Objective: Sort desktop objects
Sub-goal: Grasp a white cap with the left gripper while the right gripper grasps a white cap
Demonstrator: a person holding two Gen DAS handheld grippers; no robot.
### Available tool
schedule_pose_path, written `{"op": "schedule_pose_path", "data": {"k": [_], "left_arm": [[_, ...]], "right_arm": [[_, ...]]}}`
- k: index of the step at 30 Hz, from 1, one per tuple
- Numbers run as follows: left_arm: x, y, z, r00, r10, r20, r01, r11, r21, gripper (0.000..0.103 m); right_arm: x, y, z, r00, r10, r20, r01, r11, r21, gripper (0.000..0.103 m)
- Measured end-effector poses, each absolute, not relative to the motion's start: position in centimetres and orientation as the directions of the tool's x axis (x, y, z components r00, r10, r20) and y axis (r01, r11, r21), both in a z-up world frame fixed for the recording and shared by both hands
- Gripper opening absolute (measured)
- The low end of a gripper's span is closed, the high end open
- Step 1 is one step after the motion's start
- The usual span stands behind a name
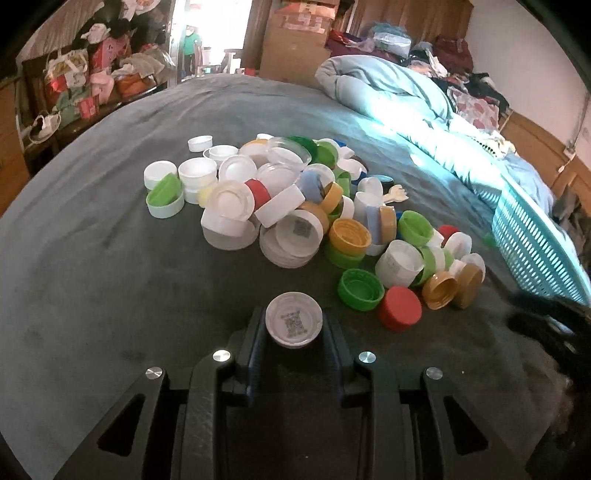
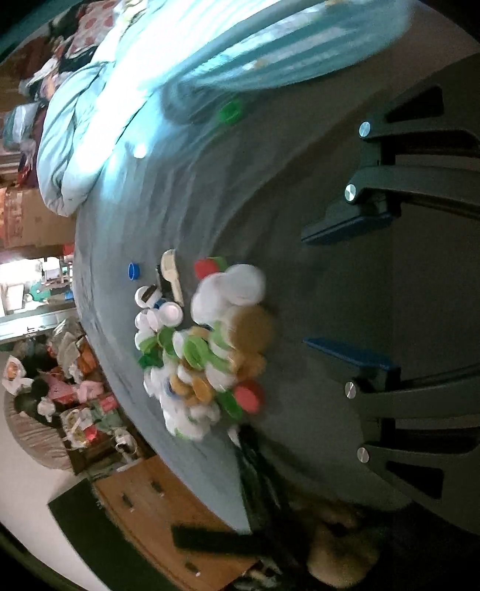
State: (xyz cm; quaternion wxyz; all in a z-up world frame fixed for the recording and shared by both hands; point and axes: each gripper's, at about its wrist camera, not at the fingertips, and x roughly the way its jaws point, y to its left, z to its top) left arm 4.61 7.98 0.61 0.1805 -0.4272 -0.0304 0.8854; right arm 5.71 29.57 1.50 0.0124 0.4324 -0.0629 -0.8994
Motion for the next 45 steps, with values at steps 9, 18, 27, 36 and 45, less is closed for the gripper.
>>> {"op": "schedule_pose_path", "data": {"k": [9, 18, 27, 36, 45], "left_arm": [[4.3, 7.8, 0.4, -0.567, 0.357, -0.742, -0.289, -0.93, -0.227, 0.033], [4.4, 7.6, 0.5, -0.566, 0.36, -0.742, -0.287, -0.929, -0.232, 0.033], [4.4, 7.7, 0.5, -0.568, 0.349, -0.746, -0.286, -0.933, -0.219, 0.033], [4.6, 8.2, 1.1, -0.57, 0.309, -0.761, -0.277, -0.945, -0.176, 0.033], [6.3, 10.6, 5.3, -0.596, 0.269, -0.757, -0.292, -0.95, -0.108, 0.032]], "right_arm": [[3.6, 29.2, 0.5, -0.587, -0.05, -0.808, 0.012, -0.998, 0.054, 0.025], [3.9, 29.2, 0.4, -0.592, -0.07, -0.803, 0.016, -0.997, 0.075, 0.033], [3.6, 29.0, 1.0, -0.595, -0.049, -0.802, 0.003, -0.998, 0.058, 0.026], [6.1, 29.4, 3.8, -0.618, -0.11, -0.778, 0.007, -0.991, 0.134, 0.009], [11.6, 29.8, 9.1, -0.698, -0.134, -0.704, -0.005, -0.982, 0.191, 0.009]]}}
